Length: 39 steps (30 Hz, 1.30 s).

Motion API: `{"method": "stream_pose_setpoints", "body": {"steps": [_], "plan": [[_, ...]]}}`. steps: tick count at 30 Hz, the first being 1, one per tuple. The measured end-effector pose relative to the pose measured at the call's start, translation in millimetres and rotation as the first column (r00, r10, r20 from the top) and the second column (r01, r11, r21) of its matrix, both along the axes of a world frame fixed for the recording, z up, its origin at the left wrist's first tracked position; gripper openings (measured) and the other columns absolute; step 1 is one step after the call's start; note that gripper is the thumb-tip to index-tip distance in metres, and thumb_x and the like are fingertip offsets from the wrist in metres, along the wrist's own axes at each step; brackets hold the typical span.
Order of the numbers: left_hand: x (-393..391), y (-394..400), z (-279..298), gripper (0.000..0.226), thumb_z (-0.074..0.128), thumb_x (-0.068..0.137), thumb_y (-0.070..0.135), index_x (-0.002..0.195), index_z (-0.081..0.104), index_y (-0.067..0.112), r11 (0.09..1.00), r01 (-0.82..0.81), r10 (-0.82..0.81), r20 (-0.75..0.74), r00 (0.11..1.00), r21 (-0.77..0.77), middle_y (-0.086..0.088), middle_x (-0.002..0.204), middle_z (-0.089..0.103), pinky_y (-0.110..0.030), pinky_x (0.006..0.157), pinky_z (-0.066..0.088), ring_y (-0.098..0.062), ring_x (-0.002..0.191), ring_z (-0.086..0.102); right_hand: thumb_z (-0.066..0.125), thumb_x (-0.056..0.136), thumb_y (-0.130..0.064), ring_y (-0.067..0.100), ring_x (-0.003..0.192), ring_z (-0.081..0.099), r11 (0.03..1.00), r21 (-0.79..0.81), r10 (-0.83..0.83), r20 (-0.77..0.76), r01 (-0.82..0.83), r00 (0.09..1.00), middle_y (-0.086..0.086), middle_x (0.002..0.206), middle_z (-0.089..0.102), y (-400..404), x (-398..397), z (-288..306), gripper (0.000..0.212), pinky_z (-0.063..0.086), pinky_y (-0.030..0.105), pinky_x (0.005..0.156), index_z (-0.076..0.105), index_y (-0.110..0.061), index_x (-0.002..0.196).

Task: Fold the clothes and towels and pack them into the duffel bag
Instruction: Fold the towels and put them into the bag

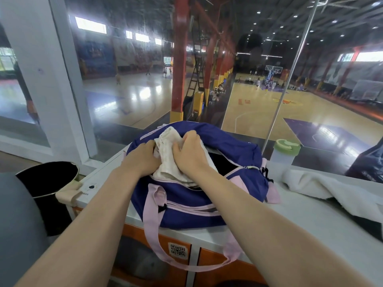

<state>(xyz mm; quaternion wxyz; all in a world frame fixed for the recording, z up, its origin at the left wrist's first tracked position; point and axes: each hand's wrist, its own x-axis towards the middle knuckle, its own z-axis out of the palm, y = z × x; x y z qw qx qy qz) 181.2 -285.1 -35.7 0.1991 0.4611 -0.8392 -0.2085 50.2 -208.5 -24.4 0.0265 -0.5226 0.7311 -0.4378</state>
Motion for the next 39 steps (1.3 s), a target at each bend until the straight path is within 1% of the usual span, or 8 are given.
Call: {"method": "stream_pose_setpoints", "body": {"steps": [5, 9, 12, 17, 22, 28, 35, 39], "plan": [[9, -5, -10, 0.029, 0.038, 0.079, 0.033, 0.055, 0.054, 0.03, 0.988, 0.151, -0.14, -0.285, 0.948, 0.016, 0.01, 0.076, 0.058, -0.04, 0.078, 0.043, -0.023, 0.083, 0.055, 0.037, 0.103, -0.025, 0.027, 0.107, 0.046, 0.987, 0.158, 0.075, -0.263, -0.034, 0.962, 0.01, 0.121, 0.054, 4, -10, 0, 0.031, 0.034, 0.036, 0.1, 0.057, -0.005, 0.117], [4, -9, -16, 0.027, 0.045, 0.084, 0.022, 0.074, 0.063, 0.04, 0.989, 0.143, -0.146, -0.294, 0.944, -0.031, 0.015, 0.084, 0.062, -0.036, 0.08, 0.043, -0.023, 0.09, 0.06, 0.04, 0.101, -0.029, 0.028, 0.12, 0.047, 0.98, 0.178, 0.108, -0.08, -0.093, 0.991, 0.012, 0.134, 0.046, 4, -22, -5, 0.044, 0.038, 0.04, 0.105, 0.043, -0.017, 0.143], [-5, -9, -15, 0.019, 0.062, 0.086, 0.031, 0.1, 0.053, 0.021, 0.999, -0.036, 0.035, -0.264, 0.964, -0.001, 0.006, 0.095, 0.06, -0.027, 0.072, 0.025, -0.019, 0.091, 0.056, 0.041, 0.1, -0.029, 0.024, 0.124, 0.045, 0.97, 0.194, 0.152, -0.028, -0.144, 0.988, 0.009, 0.135, 0.047, 6, -26, -7, 0.045, 0.037, 0.038, 0.107, 0.043, -0.021, 0.144], [-2, -23, -27, 0.016, 0.046, 0.095, 0.031, 0.079, 0.048, 0.029, 0.987, -0.143, 0.128, -0.177, 0.976, -0.079, 0.011, 0.078, 0.059, -0.054, 0.099, 0.038, -0.024, 0.085, 0.058, 0.046, 0.095, -0.025, 0.019, 0.117, 0.049, 0.98, 0.147, 0.134, 0.032, -0.138, 0.99, 0.005, 0.123, 0.06, 4, -30, -9, 0.043, 0.042, 0.037, 0.101, 0.051, -0.025, 0.137], [8, -25, -23, 0.016, 0.055, 0.094, 0.032, 0.103, 0.065, 0.024, 0.999, -0.031, 0.028, -0.104, 0.994, -0.022, 0.003, 0.101, 0.067, -0.032, 0.084, 0.042, -0.021, 0.098, 0.06, 0.045, 0.096, -0.022, 0.021, 0.124, 0.045, 0.976, 0.154, 0.149, 0.037, -0.153, 0.988, 0.007, 0.128, 0.057, 5, -30, -8, 0.044, 0.038, 0.039, 0.107, 0.049, -0.022, 0.14], [8, -26, -6, 0.014, 0.063, 0.089, 0.03, 0.1, 0.07, 0.025, 0.999, 0.038, -0.038, -0.008, 0.999, -0.001, 0.009, 0.093, 0.064, -0.027, 0.08, 0.039, -0.014, 0.092, 0.058, 0.043, 0.098, -0.025, 0.024, 0.131, 0.042, 0.969, 0.189, 0.157, 0.03, -0.16, 0.987, 0.009, 0.141, 0.046, 9, -27, -7, 0.046, 0.03, 0.037, 0.114, 0.044, -0.022, 0.145], [3, -19, -19, 0.021, 0.043, 0.097, 0.028, 0.095, 0.06, 0.016, 0.919, -0.028, 0.091, 0.143, 0.986, -0.394, -0.007, 0.099, 0.068, -0.035, 0.07, 0.045, -0.031, 0.09, 0.063, 0.043, 0.098, -0.025, 0.024, 0.129, 0.044, 0.969, 0.184, 0.163, 0.025, -0.165, 0.986, 0.009, 0.139, 0.047, 11, -28, -9, 0.046, 0.031, 0.034, 0.112, 0.044, -0.021, 0.145], [-5, -16, -11, 0.017, 0.043, 0.093, 0.019, 0.104, 0.056, 0.016, 0.924, -0.012, 0.124, 0.268, 0.955, -0.382, -0.009, 0.108, 0.066, -0.036, 0.076, 0.047, -0.032, 0.097, 0.063, 0.045, 0.098, -0.025, 0.022, 0.126, 0.046, 0.97, 0.158, 0.174, 0.073, -0.183, 0.982, 0.007, 0.137, 0.048, 11, -28, -9, 0.045, 0.033, 0.034, 0.111, 0.045, -0.021, 0.142]]}}
